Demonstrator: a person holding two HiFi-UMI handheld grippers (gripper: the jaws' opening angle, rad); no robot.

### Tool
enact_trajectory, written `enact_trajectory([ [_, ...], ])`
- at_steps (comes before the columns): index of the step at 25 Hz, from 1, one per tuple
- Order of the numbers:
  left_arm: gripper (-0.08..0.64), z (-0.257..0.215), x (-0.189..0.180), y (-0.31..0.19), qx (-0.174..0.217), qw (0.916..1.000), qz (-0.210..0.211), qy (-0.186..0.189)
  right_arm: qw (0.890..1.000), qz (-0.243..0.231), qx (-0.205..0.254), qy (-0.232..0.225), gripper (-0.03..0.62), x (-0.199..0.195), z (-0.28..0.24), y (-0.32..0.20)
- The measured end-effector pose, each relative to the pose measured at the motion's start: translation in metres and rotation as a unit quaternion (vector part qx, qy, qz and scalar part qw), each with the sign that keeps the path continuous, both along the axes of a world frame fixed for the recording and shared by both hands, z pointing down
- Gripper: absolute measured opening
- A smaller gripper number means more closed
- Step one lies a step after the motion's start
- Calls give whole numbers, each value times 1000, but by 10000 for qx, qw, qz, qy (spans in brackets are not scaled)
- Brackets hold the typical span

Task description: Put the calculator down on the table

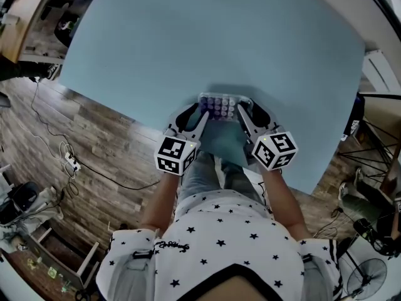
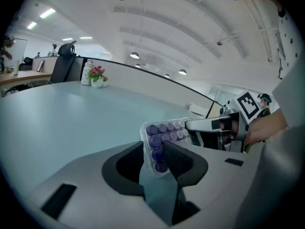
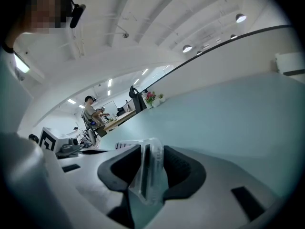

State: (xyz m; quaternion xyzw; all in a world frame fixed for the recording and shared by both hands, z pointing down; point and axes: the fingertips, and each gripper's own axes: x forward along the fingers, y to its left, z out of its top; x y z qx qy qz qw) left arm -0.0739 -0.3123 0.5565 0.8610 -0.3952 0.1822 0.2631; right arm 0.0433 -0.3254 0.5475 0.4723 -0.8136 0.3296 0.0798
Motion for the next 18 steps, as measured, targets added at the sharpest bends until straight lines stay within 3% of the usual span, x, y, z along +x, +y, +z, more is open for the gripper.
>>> enact_trajectory([
  [18,146,7,4,-7,-43,9999,13,-126,9973,60,-183,716,163,8,19,-10],
])
